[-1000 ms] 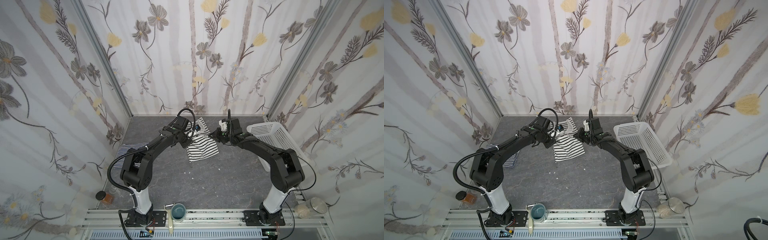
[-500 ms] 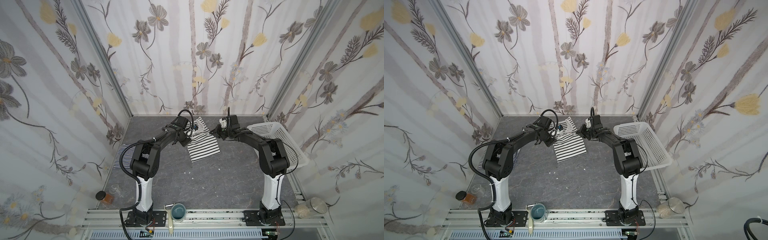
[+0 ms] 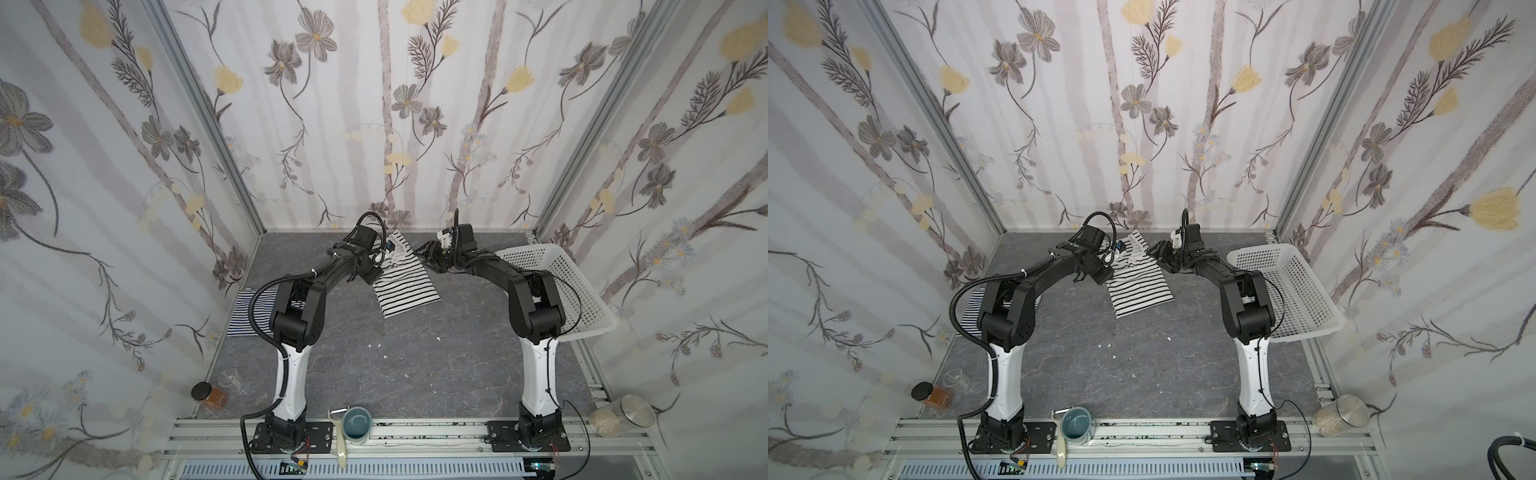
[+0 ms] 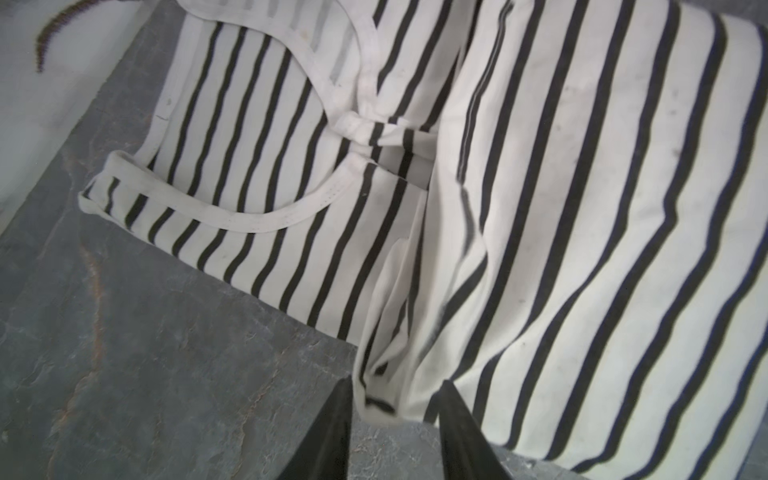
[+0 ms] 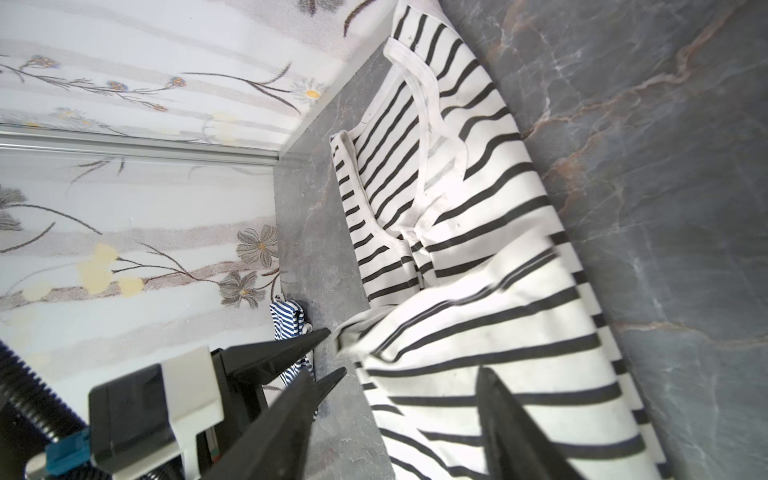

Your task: Fold and stack the tank tops

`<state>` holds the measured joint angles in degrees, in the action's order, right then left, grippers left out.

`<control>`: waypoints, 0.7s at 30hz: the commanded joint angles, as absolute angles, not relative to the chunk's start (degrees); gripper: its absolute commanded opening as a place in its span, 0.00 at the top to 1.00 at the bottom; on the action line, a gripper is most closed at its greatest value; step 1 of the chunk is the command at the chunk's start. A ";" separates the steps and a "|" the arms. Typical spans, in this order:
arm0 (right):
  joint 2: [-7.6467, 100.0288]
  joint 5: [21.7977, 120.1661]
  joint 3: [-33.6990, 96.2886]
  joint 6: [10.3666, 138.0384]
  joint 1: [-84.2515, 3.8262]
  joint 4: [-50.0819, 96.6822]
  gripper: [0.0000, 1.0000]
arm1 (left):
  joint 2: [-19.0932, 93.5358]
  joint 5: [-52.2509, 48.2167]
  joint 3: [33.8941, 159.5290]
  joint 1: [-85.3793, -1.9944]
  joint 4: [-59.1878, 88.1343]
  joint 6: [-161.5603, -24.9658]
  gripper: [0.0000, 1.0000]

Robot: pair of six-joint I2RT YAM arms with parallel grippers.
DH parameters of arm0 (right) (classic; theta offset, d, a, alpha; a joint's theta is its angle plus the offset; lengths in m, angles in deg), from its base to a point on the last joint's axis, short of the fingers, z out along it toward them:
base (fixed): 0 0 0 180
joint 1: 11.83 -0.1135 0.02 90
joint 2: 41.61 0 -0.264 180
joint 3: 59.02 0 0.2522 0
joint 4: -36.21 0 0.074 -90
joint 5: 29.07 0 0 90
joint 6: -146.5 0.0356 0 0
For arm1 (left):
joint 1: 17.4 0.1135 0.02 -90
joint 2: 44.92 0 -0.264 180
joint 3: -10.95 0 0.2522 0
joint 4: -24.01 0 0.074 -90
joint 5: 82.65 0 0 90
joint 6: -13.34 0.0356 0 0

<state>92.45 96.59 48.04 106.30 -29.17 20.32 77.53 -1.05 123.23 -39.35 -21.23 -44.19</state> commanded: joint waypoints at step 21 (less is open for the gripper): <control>68.60 92.70 14.64 104.80 -31.90 38.13 0.00 | 78.44 -10.62 119.20 -40.54 -18.36 -48.71 0.80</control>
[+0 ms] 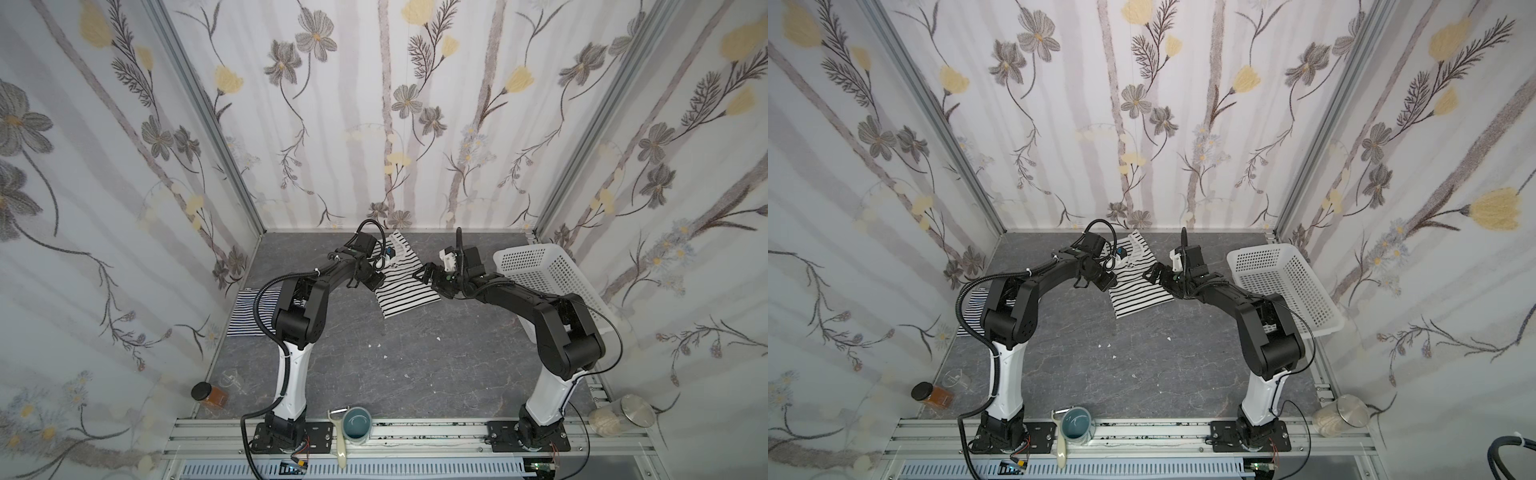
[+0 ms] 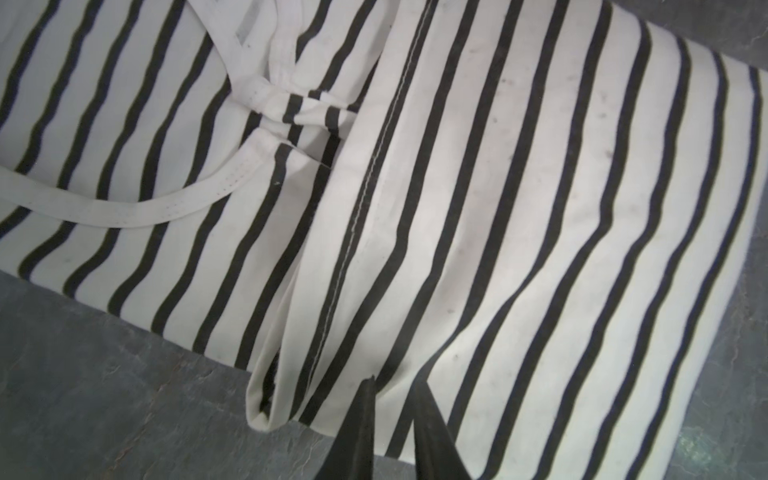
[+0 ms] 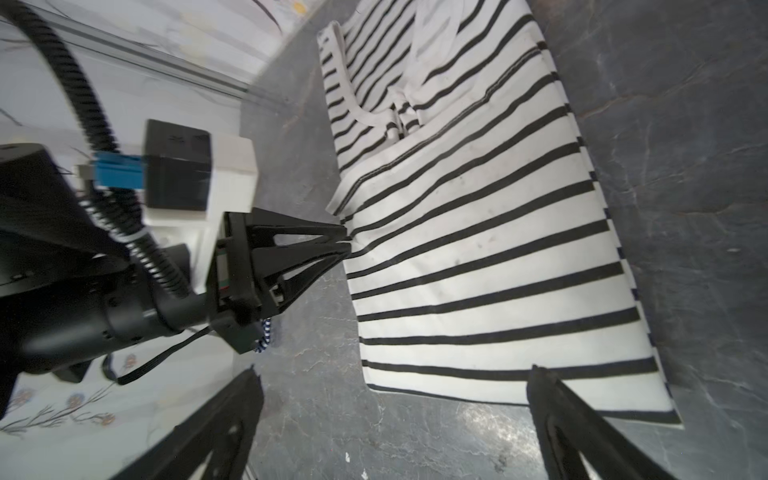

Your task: Fold and stack the tank tops

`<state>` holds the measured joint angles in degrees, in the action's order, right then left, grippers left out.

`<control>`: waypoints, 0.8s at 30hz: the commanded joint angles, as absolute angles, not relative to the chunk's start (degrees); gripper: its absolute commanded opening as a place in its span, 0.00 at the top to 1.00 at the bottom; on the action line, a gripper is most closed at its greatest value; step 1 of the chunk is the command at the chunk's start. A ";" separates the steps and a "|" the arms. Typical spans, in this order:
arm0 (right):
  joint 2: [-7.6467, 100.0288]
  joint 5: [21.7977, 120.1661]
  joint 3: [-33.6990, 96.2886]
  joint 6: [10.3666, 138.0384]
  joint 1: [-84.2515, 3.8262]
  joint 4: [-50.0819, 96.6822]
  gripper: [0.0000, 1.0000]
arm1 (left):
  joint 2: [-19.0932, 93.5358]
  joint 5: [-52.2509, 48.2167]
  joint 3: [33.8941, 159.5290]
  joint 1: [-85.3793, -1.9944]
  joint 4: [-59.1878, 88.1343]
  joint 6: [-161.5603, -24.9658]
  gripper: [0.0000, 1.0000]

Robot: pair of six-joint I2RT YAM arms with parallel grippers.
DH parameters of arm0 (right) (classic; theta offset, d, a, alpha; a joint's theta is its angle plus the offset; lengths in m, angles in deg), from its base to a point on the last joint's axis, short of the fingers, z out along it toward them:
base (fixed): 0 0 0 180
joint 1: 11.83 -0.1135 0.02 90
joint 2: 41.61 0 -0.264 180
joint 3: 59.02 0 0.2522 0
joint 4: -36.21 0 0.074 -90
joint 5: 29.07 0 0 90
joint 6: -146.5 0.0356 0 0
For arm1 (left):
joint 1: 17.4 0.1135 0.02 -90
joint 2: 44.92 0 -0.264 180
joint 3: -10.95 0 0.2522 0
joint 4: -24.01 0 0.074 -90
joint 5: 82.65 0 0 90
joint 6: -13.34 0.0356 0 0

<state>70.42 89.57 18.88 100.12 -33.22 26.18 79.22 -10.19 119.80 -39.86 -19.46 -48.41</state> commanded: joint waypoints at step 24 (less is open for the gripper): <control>44.00 59.42 1.97 102.13 -31.74 23.52 0.00 | 69.55 -1.48 95.75 -48.96 -11.62 -45.21 0.80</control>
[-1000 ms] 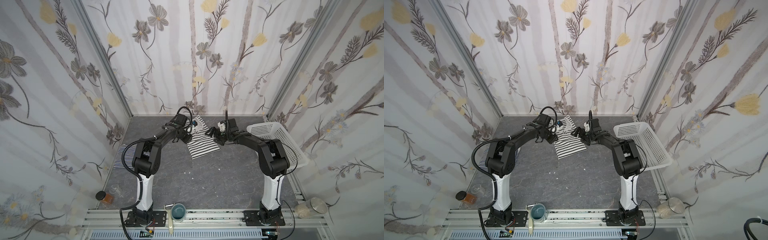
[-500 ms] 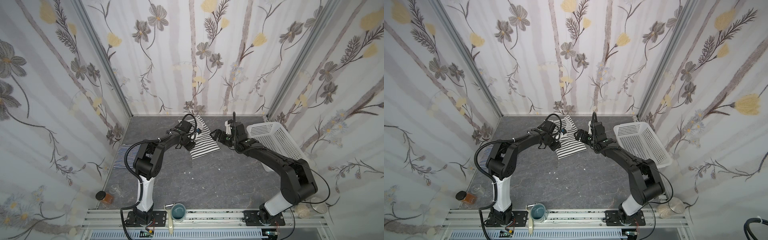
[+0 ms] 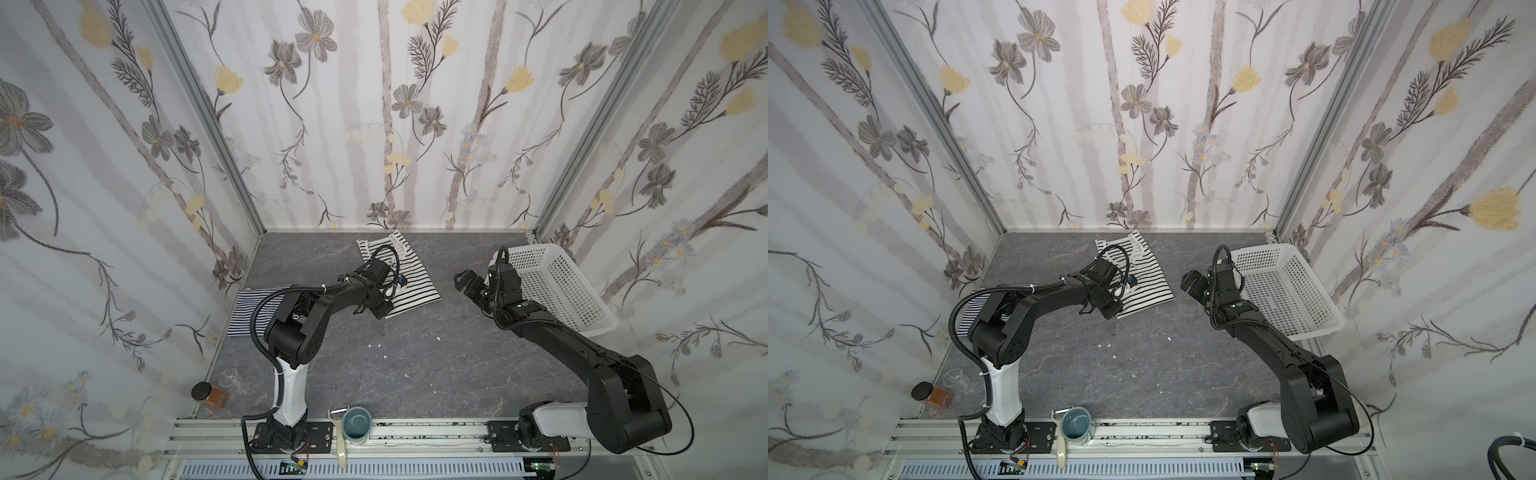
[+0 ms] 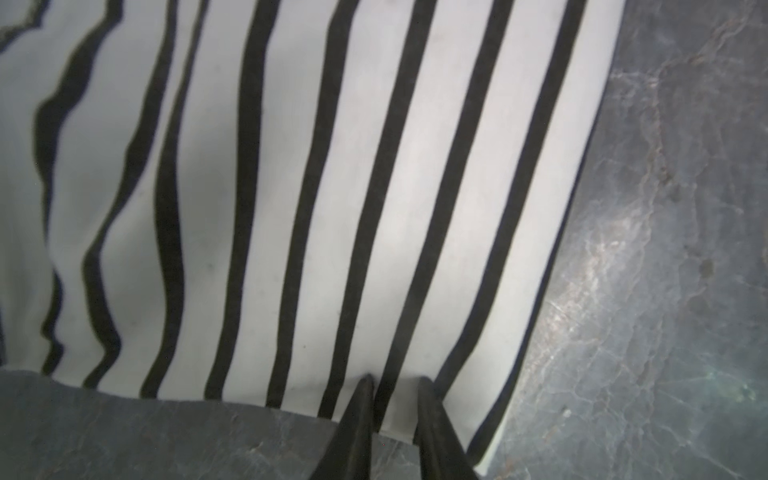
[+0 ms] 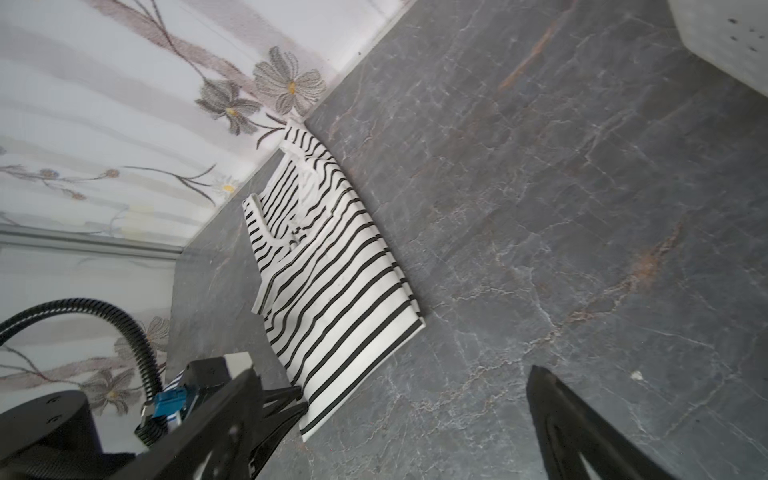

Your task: Fold and stack the tank tops

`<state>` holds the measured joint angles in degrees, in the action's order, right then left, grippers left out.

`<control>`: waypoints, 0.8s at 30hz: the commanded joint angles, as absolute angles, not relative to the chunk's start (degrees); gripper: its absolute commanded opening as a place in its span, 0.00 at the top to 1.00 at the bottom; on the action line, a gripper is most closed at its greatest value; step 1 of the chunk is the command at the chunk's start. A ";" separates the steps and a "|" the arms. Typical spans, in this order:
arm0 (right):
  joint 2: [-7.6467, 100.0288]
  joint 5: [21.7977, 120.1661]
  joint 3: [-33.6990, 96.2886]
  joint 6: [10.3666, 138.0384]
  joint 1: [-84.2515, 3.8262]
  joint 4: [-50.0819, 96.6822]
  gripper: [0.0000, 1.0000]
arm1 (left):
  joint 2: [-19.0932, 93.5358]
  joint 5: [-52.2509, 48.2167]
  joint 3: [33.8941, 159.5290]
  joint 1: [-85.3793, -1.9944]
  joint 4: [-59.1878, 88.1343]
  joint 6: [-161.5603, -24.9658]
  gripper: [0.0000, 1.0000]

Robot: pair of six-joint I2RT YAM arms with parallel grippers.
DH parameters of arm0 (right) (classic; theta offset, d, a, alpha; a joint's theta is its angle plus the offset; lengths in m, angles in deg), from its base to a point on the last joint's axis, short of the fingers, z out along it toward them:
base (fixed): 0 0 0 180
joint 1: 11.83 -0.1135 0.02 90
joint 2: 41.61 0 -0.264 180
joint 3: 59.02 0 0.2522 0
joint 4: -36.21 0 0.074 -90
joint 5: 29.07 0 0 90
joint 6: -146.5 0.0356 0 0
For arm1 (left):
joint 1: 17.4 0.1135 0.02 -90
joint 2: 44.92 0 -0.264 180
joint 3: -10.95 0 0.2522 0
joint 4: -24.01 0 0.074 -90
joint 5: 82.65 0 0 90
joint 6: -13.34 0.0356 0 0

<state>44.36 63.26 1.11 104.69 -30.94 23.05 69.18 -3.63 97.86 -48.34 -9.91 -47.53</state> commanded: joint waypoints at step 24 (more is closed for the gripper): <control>51.35 80.35 -16.25 111.38 -39.64 40.01 0.23 | 50.31 -4.00 69.34 -56.56 -14.96 -41.06 0.85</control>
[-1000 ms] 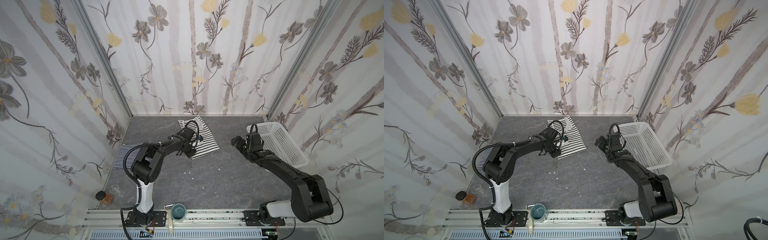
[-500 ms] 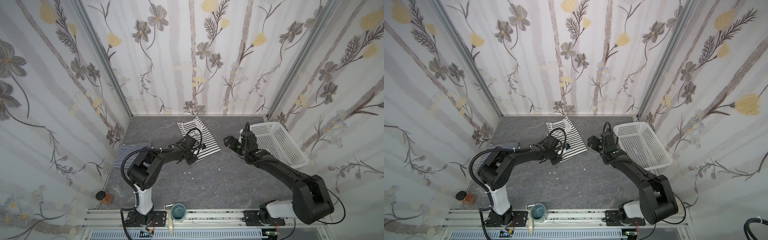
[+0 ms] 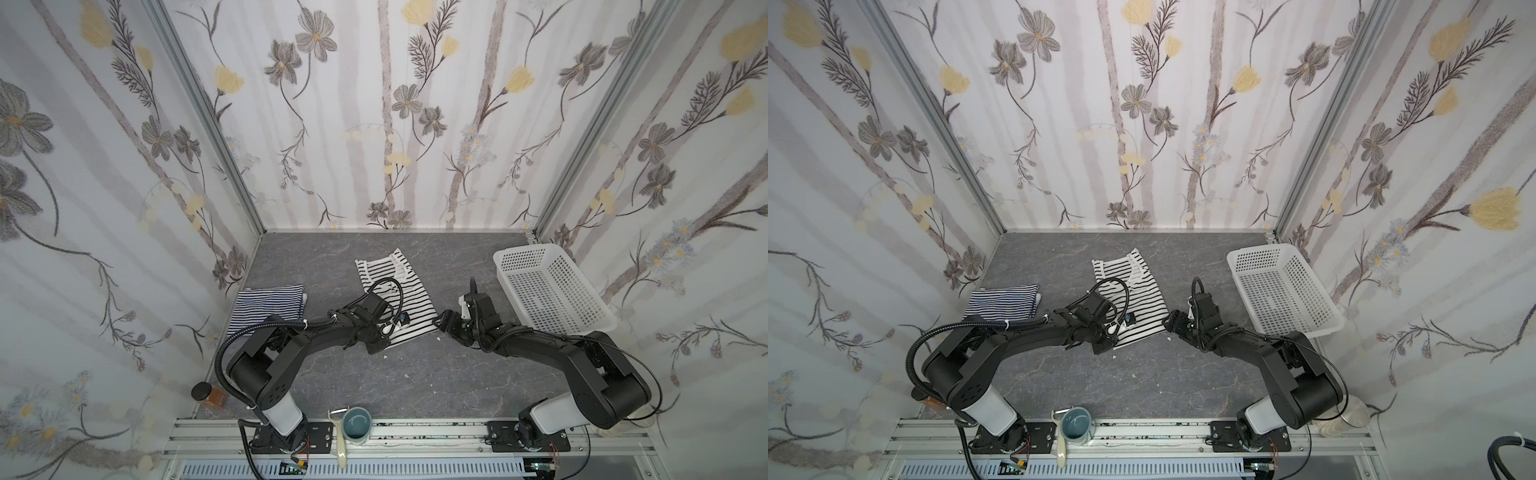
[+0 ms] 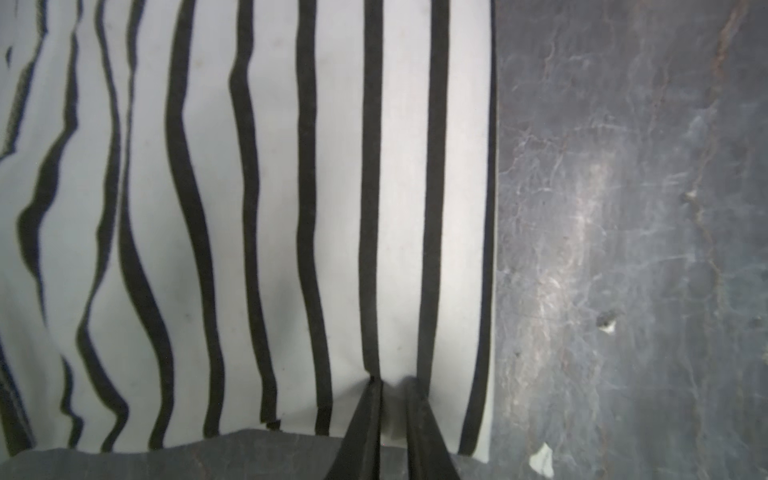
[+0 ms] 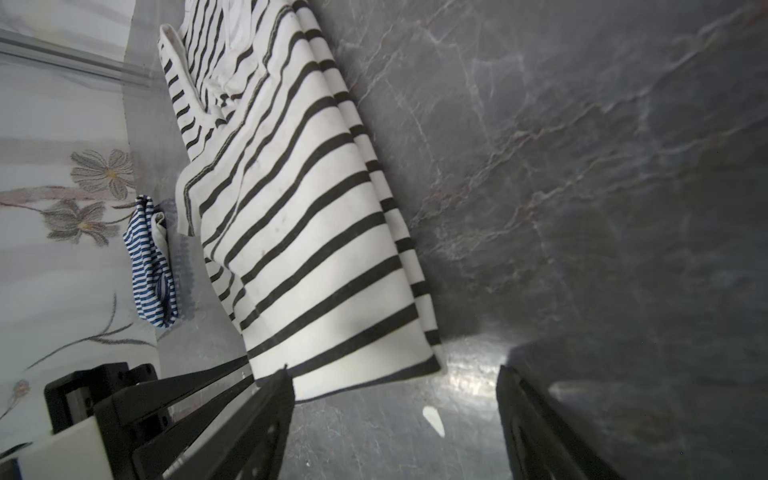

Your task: Fold and stack the tank tops

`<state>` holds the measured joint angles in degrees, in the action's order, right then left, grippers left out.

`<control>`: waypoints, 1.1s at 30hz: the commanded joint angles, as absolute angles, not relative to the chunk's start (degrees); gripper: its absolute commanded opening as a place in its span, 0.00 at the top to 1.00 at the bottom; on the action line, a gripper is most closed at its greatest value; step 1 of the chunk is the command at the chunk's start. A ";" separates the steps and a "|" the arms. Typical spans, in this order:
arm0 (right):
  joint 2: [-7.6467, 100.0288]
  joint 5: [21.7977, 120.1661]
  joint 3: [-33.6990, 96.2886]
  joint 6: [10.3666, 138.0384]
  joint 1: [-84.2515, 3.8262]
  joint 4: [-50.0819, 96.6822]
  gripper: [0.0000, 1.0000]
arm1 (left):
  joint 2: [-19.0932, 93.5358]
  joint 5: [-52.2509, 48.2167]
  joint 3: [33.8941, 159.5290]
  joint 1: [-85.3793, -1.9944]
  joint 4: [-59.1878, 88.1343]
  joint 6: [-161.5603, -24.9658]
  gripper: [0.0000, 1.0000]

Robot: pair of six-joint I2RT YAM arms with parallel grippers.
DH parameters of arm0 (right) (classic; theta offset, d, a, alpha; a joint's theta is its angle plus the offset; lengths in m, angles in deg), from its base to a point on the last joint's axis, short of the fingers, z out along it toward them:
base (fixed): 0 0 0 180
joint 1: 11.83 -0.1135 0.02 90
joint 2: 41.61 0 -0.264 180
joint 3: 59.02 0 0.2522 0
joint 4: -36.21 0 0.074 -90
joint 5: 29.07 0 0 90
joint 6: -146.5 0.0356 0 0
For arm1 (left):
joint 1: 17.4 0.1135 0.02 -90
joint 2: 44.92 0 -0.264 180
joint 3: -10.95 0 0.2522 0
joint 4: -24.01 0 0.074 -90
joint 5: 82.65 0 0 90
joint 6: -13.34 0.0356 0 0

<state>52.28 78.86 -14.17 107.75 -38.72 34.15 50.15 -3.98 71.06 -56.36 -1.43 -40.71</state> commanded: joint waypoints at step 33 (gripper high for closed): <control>44.25 88.72 -26.21 126.57 -43.33 62.33 1.00 | 30.84 -9.47 67.83 -56.76 -15.59 -47.70 0.55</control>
